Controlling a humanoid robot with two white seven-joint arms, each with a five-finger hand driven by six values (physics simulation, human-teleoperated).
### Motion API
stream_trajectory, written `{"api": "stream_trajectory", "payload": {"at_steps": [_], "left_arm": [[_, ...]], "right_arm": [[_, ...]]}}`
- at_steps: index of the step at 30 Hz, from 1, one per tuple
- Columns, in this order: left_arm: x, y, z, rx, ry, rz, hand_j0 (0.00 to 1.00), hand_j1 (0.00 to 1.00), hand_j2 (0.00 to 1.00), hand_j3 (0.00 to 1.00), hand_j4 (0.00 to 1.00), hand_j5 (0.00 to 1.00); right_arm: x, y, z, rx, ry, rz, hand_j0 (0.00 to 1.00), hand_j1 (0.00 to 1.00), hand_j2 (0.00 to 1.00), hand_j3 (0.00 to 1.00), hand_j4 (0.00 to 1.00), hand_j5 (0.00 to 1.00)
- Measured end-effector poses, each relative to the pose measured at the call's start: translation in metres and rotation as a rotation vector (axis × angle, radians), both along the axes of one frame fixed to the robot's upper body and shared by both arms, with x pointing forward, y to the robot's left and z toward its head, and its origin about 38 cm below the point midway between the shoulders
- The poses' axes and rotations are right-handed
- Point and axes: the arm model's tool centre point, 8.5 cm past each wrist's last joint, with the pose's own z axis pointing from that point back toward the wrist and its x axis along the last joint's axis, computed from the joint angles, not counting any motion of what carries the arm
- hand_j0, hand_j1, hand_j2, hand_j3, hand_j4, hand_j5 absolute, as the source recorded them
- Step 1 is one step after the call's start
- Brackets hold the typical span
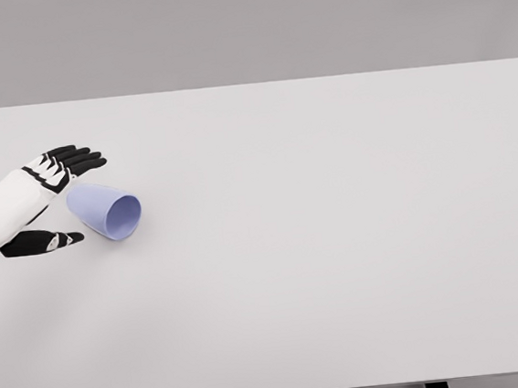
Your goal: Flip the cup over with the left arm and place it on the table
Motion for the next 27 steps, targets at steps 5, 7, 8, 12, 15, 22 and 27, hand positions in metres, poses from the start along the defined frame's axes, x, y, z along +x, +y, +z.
{"api": "stream_trajectory", "payload": {"at_steps": [5,7,8,12,15,22,27], "left_arm": [[0.000,0.001,0.001,0.004,-0.001,0.000,1.00,1.00,1.00,1.00,1.00,1.00],[0.001,0.003,0.004,0.006,-0.011,0.006,1.00,1.00,1.00,1.00,1.00,1.00],[0.002,0.004,0.007,0.010,-0.019,0.009,1.00,1.00,1.00,1.00,1.00,1.00],[0.003,0.012,0.012,0.040,-0.026,0.022,1.00,1.00,1.00,1.00,1.00,1.00],[0.007,0.019,0.014,0.082,-0.037,0.039,1.00,1.00,1.00,1.00,1.00,1.00],[0.045,0.058,0.042,0.263,0.151,0.061,1.00,1.00,1.00,1.00,1.00,1.00],[0.051,0.056,0.050,0.124,0.212,0.003,1.00,1.00,1.00,1.00,1.00,1.00]], "right_arm": [[-0.002,0.000,0.000,0.000,0.004,0.000,1.00,1.00,1.00,1.00,1.00,1.00],[-0.002,0.000,0.000,0.000,0.004,0.000,1.00,1.00,1.00,1.00,1.00,1.00],[-0.002,0.000,0.000,0.000,0.004,0.000,1.00,1.00,1.00,1.00,1.00,1.00],[-0.002,0.000,0.000,0.001,0.005,0.000,1.00,1.00,1.00,1.00,1.00,1.00],[-0.002,0.000,0.000,0.001,0.005,0.000,1.00,1.00,1.00,1.00,1.00,1.00],[-0.002,0.000,0.000,0.000,0.005,0.000,1.00,1.00,1.00,1.00,1.00,1.00],[-0.002,0.000,0.000,0.000,0.005,0.000,1.00,1.00,1.00,1.00,1.00,1.00]]}}
